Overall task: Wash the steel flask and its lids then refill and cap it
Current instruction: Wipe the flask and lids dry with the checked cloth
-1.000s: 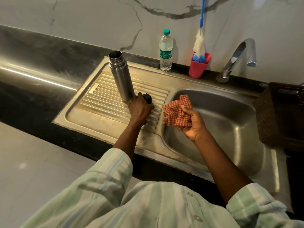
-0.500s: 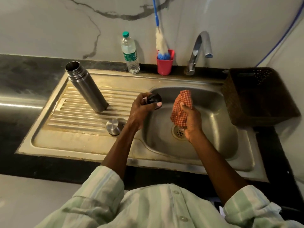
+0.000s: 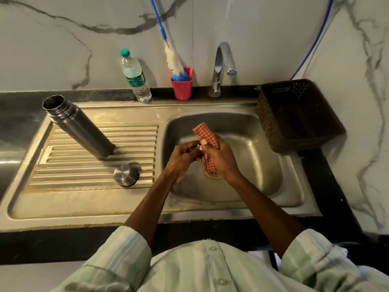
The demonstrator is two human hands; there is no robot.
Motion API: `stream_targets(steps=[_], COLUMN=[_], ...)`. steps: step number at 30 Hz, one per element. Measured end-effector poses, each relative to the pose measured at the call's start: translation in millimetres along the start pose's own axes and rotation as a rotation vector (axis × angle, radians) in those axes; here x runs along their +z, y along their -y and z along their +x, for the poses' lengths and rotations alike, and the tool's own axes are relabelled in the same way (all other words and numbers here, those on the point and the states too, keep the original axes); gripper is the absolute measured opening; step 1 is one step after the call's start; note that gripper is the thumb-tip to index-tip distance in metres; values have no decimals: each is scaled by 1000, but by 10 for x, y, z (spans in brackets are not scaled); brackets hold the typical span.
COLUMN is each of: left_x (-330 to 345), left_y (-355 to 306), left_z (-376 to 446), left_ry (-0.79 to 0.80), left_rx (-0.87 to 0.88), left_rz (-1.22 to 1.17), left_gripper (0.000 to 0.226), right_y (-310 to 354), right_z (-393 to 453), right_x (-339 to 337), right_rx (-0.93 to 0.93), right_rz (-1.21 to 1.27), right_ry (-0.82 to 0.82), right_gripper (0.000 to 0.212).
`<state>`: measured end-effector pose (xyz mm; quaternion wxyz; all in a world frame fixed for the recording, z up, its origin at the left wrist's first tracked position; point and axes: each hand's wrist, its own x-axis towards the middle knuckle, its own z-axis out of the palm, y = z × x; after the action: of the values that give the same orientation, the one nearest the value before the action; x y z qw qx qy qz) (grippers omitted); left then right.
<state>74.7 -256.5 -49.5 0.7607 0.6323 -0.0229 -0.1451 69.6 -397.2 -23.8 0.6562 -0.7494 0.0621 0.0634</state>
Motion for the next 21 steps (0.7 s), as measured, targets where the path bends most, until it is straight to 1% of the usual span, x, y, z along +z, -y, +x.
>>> stream_targets(steps=[1,3,4,5,6,7,8,9,10,11,12,15,17,19,20,21], left_x=[-4,-9,-2,22,40,49,54,54,54,54,58,61,72,79,75,75], left_y=[-13,-30,-37,-55,-72,-90,-107,-122,-142,-151,-146,-110,-120,-157,-164,-171], left_z=[-15,-11,4,18,33,51,71,87,93,93,91,65,51,48,51,53], left_ry=[13,10,-10,-45,-86,-122,-154,-183,-200,-202,-189,-144,-128,-90,-69,-62], left_rx=[2,10,5,-11,-37,-66,-91,-112,-126,-137,-139,-89,-12,116,165,199], left_rz=[17,2,-18,-45,-91,-147,-204,-237,-248,-220,-170,-8,61,194,268,325], left_gripper=[19,23,25,24,20,14,13,18,22,24,24,24,22,15,15,17], right_y=[42,131,156,160,144,116,64,-18,-132,-230,-290,-198,-38,105,158,218], right_z=[47,113,139,158,152,114,60,24,29,46,78,89,76,131,173,202], right_x=[-19,-86,-103,-88,-47,-9,19,39,46,37,20,45,97,75,30,-25], right_rx=[106,336,402,385,291,139,-57,-238,-360,-418,-417,-297,-152,41,168,306], right_rz=[170,537,600,565,430,224,5,-181,-307,-372,-360,-192,-43,146,251,372], right_ry=[20,108,120,98,44,-26,-75,-53,-7,23,22,-33,-80,-140,-121,-40], right_gripper=[29,33,36,37,33,29,30,38,47,52,53,39,29,21,21,23])
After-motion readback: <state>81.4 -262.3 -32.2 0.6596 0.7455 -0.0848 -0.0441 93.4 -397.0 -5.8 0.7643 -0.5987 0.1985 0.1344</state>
